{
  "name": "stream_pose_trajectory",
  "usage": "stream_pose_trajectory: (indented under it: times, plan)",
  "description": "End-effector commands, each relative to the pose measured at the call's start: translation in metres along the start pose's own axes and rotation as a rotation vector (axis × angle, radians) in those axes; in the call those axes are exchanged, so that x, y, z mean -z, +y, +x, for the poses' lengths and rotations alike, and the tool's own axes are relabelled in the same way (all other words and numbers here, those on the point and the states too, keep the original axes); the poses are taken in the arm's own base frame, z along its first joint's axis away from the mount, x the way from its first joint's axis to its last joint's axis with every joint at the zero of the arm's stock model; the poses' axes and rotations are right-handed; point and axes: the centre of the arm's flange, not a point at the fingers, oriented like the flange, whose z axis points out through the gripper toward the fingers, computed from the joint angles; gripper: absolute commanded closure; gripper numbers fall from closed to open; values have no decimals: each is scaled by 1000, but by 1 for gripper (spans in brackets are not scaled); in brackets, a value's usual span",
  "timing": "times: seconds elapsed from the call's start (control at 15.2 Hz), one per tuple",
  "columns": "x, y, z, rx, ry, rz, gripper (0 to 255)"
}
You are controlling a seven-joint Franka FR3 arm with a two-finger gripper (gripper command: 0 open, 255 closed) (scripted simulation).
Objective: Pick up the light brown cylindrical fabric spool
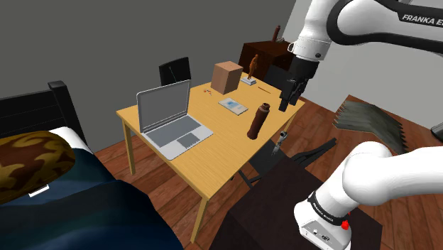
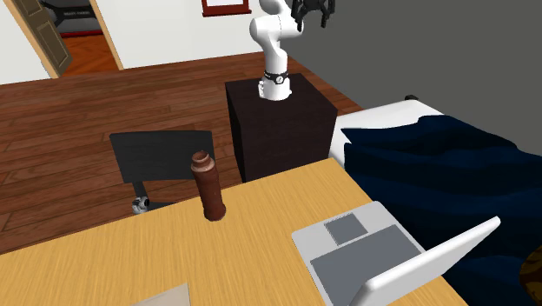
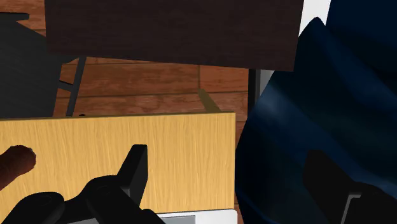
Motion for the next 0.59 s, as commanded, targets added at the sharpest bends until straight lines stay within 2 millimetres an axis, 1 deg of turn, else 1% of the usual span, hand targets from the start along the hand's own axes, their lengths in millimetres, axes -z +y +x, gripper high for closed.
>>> stream_pose_trajectory:
  times: [0.0,0.53]
  plan:
    - [0,0,0,0,0,0,0]
    - [-35,91,45,12,21,23,0]
